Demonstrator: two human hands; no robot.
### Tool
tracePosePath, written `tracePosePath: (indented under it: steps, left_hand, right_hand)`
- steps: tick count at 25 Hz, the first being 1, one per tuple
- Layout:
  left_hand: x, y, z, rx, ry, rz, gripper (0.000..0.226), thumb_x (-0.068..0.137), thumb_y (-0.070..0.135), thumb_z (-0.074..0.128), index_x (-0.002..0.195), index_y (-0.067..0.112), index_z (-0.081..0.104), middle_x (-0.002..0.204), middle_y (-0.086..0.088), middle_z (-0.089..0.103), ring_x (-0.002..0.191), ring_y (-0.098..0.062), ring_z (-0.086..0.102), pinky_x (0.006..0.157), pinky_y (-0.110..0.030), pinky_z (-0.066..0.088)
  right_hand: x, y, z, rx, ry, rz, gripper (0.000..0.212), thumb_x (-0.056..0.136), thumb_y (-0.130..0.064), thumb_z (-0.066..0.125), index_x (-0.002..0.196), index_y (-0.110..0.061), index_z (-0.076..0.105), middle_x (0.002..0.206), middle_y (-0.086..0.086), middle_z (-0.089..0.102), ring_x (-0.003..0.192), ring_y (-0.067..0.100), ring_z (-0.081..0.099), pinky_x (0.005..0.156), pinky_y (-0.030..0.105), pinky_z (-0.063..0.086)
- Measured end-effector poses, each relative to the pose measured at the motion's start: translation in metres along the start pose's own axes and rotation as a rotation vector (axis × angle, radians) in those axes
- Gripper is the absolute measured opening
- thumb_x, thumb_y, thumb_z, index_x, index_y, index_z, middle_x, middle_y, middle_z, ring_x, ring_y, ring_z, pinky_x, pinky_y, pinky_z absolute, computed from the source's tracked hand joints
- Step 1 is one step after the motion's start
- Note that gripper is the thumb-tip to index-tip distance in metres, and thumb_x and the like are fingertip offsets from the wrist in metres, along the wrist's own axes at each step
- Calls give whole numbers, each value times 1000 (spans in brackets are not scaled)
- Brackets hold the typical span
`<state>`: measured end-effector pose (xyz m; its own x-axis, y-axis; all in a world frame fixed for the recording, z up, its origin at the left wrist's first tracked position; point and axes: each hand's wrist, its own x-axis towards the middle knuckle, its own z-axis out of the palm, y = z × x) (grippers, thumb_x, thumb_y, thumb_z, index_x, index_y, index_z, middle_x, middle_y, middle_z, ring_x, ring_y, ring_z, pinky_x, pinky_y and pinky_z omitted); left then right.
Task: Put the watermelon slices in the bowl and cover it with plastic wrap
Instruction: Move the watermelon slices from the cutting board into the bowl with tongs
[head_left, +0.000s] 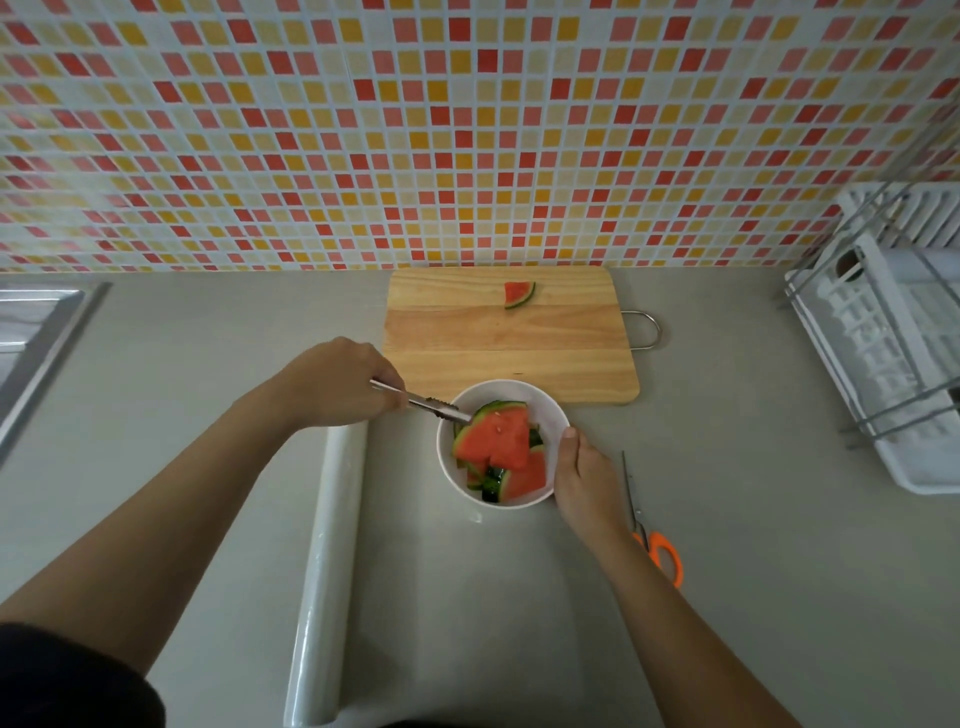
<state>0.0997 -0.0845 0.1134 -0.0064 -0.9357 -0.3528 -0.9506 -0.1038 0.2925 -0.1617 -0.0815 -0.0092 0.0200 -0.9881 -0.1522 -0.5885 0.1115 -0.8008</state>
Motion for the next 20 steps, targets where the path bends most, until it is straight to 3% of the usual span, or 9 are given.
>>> tracePosePath:
  steps: [3,6,9,12,18,20]
  left_hand:
    - [3,-1,-15,-45,116,44,19,85,34,63,97,30,77,84,13,65,76,-10,55,66,-26,39]
    - [41,3,-7,-162,313,4,23,90,34,59,100,21,75,88,2,70,83,-21,61,71,-29,43]
    - [87,18,33,-126,297,-86,30,94,32,54,103,8,70,95,-15,69,93,-33,61,78,-36,48]
    - [116,29,67,-180,358,-98,29,94,27,55,104,1,64,99,-21,64,92,-37,59,75,-38,43]
    - [151,47,84,-251,454,-84,27,96,23,53,109,1,62,99,-20,61,88,-38,59,68,-34,40]
    - [151,45,83,-244,472,-72,26,95,21,52,106,0,64,94,-21,62,82,-36,58,65,-33,38]
  right_hand:
    - [1,1,2,6,-8,23,40,99,-27,28,69,-11,47,62,1,51,63,23,50,55,30,29]
    - [2,3,4,11,-9,24,38,99,-28,27,71,-12,49,65,2,53,66,23,52,58,30,32]
    - [3,7,4,11,-17,40,38,99,-30,27,70,-18,48,63,-6,52,62,11,54,50,22,34]
    - [4,9,6,-17,-6,33,39,99,-28,28,64,-23,45,59,-8,50,59,1,50,48,11,30]
    - [5,12,7,2,13,9,38,99,-27,30,64,-26,47,58,-11,50,58,0,50,51,11,38]
    - [5,11,7,8,13,0,40,99,-26,31,61,-29,43,57,-10,49,57,3,49,49,21,32]
